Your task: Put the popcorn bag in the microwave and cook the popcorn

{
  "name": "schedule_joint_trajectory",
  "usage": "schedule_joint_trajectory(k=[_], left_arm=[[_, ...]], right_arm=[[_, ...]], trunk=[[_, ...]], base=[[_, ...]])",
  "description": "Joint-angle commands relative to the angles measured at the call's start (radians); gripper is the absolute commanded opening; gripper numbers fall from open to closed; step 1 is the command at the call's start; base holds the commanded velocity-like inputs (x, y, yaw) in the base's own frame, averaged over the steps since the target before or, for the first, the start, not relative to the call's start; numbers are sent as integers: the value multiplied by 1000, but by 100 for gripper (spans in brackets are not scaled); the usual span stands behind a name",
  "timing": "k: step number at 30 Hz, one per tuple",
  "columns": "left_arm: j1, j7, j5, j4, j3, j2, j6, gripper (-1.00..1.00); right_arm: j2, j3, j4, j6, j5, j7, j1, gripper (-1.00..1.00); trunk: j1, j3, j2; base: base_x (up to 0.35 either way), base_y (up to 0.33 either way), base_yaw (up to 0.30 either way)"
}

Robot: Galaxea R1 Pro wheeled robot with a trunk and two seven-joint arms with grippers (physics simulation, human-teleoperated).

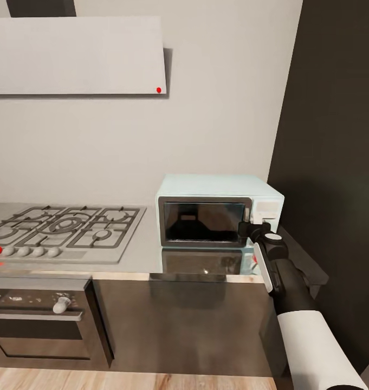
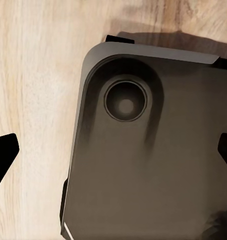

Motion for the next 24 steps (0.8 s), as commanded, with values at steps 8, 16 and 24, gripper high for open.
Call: schedule_joint_trajectory(k=[8,16,24], left_arm=[[0,2,3,0,1,-2,-4,100],[0,1,3,0,0,-2,-5,100],[0,2,2,0,-1,-2,-5,100]], right_arm=[[1,1,0,3,-26,3,0,-100],[3,1,-1,2,-26,3,0,-100],[1,1,-2,3,-25,3,0,-100]], trunk=[[0,-1,-1],[0,-1,-1],[0,-1,-1]], base=[[-83,0,0],[-186,70,0],[-131,111,0]])
